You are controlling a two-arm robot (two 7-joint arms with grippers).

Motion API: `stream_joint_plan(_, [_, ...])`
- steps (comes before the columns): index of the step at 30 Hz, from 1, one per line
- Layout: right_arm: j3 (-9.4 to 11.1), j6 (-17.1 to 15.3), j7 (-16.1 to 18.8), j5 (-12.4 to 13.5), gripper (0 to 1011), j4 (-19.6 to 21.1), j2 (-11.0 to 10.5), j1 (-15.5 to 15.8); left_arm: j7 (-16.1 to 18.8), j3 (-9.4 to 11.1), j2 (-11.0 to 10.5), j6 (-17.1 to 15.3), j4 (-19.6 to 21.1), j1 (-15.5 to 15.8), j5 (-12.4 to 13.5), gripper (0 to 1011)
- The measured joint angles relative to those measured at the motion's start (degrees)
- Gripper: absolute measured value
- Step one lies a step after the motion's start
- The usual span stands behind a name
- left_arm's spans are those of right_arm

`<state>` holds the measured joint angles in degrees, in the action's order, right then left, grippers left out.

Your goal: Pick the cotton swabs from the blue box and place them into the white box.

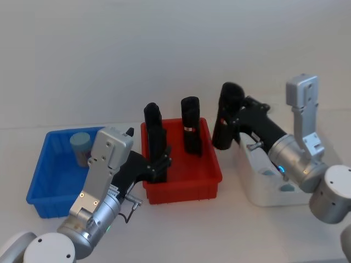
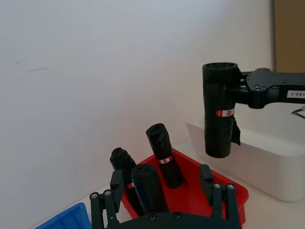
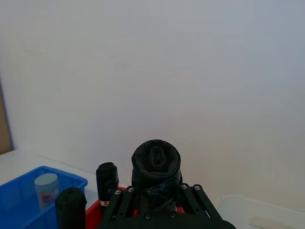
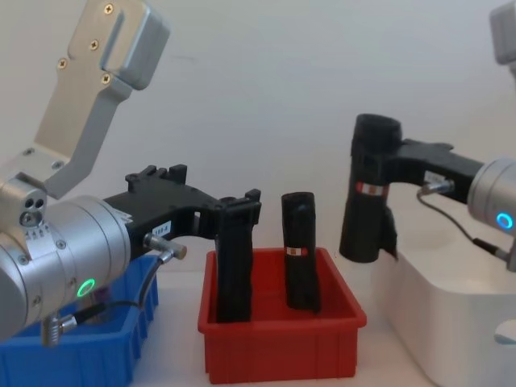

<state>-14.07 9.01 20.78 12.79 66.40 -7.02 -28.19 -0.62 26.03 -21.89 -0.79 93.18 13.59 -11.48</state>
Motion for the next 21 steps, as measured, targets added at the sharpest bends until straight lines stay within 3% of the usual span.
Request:
stream_joint_plan(7, [1.4, -2.4, -5.7, -0.3, 351, 6.8, -1.9, 3.1, 0.0, 0.0, 0.0, 0.0, 0.0, 0.0, 0.0, 1004])
stream_joint_plan(21, [4.2, -7.2, -13.2, -0.6, 351, 13.2, -5.0, 6.9, 0.0, 0.0, 0.0, 0.0, 0.0, 0.0, 0.0, 1004])
